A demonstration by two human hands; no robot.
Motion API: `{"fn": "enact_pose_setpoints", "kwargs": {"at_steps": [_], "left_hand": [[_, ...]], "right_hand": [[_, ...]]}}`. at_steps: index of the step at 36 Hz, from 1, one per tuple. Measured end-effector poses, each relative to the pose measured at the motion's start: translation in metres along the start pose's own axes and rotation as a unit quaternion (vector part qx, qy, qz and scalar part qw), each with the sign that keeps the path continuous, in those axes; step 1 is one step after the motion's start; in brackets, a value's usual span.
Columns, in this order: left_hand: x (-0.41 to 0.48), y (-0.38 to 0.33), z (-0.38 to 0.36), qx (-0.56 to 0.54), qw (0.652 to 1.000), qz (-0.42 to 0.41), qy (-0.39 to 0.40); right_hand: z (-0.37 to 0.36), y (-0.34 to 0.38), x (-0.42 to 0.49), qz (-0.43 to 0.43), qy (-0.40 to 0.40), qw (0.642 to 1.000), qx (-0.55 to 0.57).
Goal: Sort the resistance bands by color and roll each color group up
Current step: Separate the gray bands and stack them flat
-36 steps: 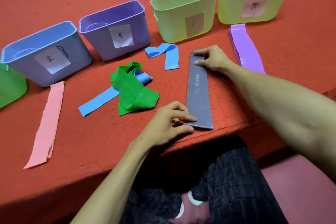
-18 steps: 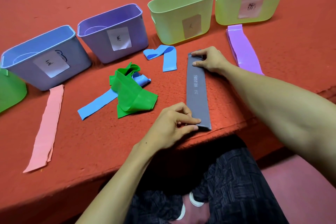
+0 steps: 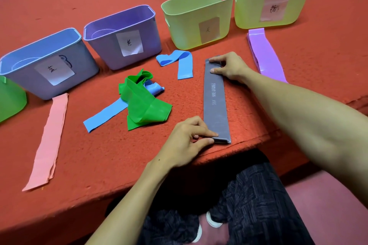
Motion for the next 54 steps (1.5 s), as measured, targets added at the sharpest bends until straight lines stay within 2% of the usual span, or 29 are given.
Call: {"fn": "enact_pose_setpoints", "kwargs": {"at_steps": [6,11,18,23,28,34,43,49,54], "left_hand": [[0.003,-0.009,0.002,0.025,0.999,-0.032,-0.024],[0.002,-0.006,-0.007,0.072,0.995,-0.062,0.019],[0.001,-0.002,-0.009,0.08,0.994,-0.063,0.042],[0.001,0.001,-0.009,0.063,0.996,-0.035,0.044],[0.007,0.003,-0.007,-0.033,0.997,0.062,0.037],[0.016,0.012,-0.005,-0.007,0.991,0.128,-0.028],[0.021,0.013,-0.008,-0.006,0.992,0.121,0.021],[0.023,0.012,-0.004,-0.064,0.991,0.122,-0.002],[0.031,0.001,-0.005,-0.138,0.985,0.104,0.016]], "right_hand": [[-0.001,-0.003,0.003,-0.001,0.004,1.0,0.005],[-0.001,-0.003,0.003,-0.001,0.001,1.0,0.011],[-0.001,-0.004,0.004,-0.005,0.0,1.0,0.018],[0.0,-0.004,0.003,-0.013,-0.015,0.999,0.036],[0.002,-0.003,0.002,-0.025,-0.026,0.992,0.119],[0.022,0.006,-0.004,-0.035,-0.025,0.983,0.18],[0.068,0.042,-0.016,0.02,-0.021,0.975,0.219],[0.091,0.066,-0.023,0.034,-0.019,0.973,0.229],[0.109,0.076,-0.023,0.034,-0.034,0.974,0.222]]}}
Point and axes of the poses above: each hand's wrist, its own x-axis towards the middle knuckle, its own z-axis out of the back of the hand, y = z × x, the point moved 4 cm from there along x, towards the middle knuckle, and after that the axes turned 3 degrees about -z, right-handed, at the moved point
